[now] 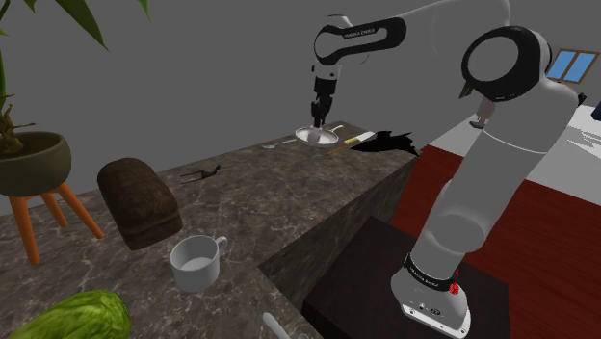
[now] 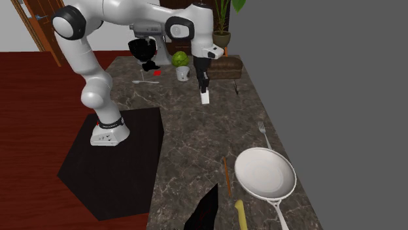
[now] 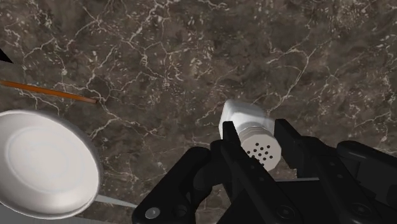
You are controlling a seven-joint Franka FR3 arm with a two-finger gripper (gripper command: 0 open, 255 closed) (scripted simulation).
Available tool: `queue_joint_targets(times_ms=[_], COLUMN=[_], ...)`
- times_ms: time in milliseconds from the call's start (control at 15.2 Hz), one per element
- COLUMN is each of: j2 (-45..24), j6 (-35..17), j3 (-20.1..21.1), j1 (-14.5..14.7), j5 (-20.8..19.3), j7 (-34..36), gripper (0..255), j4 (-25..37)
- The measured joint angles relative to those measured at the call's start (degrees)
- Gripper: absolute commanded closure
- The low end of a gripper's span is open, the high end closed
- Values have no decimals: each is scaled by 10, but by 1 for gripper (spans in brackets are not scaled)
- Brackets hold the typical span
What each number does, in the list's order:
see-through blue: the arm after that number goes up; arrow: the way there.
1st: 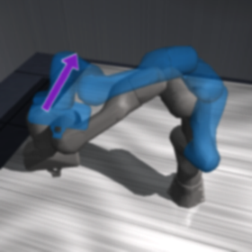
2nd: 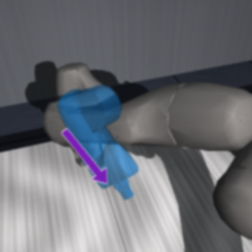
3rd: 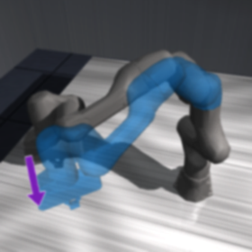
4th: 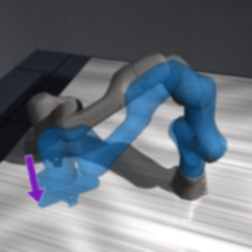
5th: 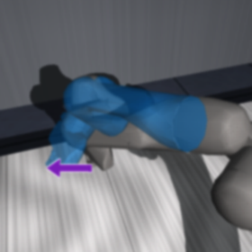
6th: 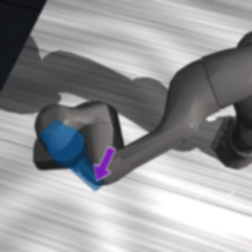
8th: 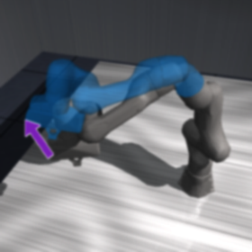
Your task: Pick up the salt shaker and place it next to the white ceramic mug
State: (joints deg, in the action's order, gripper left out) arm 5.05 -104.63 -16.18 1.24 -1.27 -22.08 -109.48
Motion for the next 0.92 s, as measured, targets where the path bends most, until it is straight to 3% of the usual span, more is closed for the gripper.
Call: queue_joint_targets(times_ms=[924], j2=[20], j6=[-1], j3=[111], j1=[87], j5=[8], j7=[195], gripper=[255], j4=[-21])
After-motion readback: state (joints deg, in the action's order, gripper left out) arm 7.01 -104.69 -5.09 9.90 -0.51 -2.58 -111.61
